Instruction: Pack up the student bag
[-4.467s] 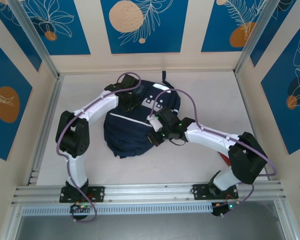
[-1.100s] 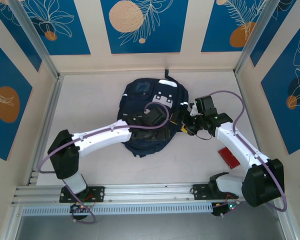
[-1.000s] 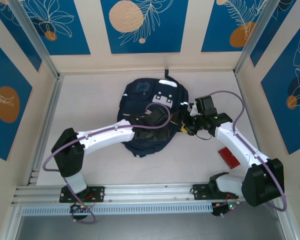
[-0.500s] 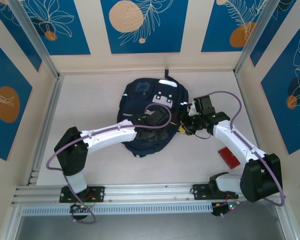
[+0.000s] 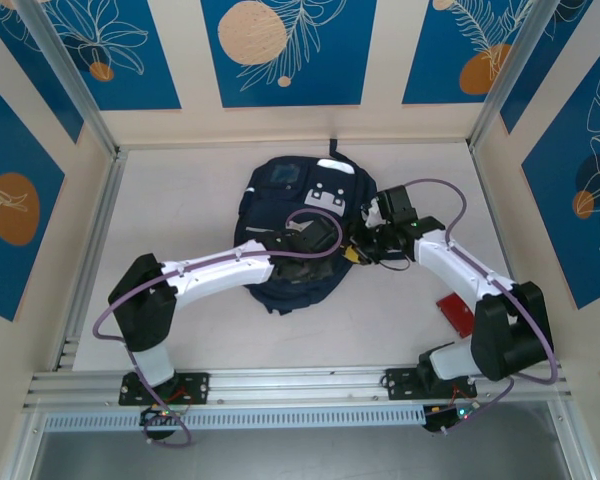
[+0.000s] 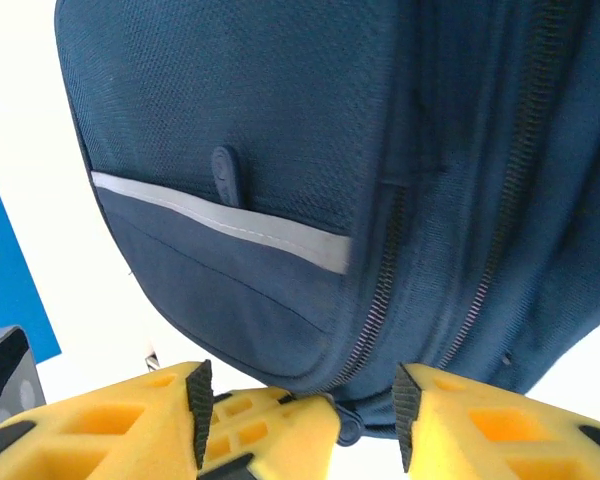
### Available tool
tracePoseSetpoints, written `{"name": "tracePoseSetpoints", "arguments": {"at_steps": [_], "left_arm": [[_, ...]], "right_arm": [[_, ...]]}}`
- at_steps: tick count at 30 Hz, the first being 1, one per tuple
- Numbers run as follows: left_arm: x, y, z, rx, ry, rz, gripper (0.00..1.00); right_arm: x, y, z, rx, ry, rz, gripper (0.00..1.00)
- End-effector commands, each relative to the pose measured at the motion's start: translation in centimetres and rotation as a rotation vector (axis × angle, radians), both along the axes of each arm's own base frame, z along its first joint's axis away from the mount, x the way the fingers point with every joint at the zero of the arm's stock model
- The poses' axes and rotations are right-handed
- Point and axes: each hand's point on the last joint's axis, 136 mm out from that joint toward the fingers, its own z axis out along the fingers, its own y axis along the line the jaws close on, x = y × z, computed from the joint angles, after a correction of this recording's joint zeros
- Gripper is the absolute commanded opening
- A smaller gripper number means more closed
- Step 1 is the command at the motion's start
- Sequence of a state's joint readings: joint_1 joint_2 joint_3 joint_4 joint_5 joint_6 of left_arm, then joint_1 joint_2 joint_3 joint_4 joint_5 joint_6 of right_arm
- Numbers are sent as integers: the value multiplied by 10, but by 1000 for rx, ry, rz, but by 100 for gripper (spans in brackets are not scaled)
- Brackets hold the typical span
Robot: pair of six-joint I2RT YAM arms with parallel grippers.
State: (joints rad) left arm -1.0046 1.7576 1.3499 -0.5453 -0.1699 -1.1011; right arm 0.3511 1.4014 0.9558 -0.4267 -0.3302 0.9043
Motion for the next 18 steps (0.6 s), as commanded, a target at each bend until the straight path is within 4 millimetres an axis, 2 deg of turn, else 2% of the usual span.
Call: {"name": "tracePoseSetpoints", "arguments": {"at_steps": [1, 5, 9, 13, 18], "left_arm": [[3, 17, 4, 40, -27, 39, 0], [-1, 26, 8, 63, -34, 26, 0], [-7, 36, 9, 96, -27, 5, 0], [-12, 50, 6, 150, -14, -22, 0], [-13, 71, 6, 199, -14, -50, 0]], "right_arm": [[7, 14, 7, 21, 3, 27, 48], [10, 14, -9, -43, 50, 9, 41], [10, 9, -22, -108, 68, -17, 40], [12, 3, -29, -155, 72, -35, 36], [14, 0, -32, -179, 68, -50, 37]]}}
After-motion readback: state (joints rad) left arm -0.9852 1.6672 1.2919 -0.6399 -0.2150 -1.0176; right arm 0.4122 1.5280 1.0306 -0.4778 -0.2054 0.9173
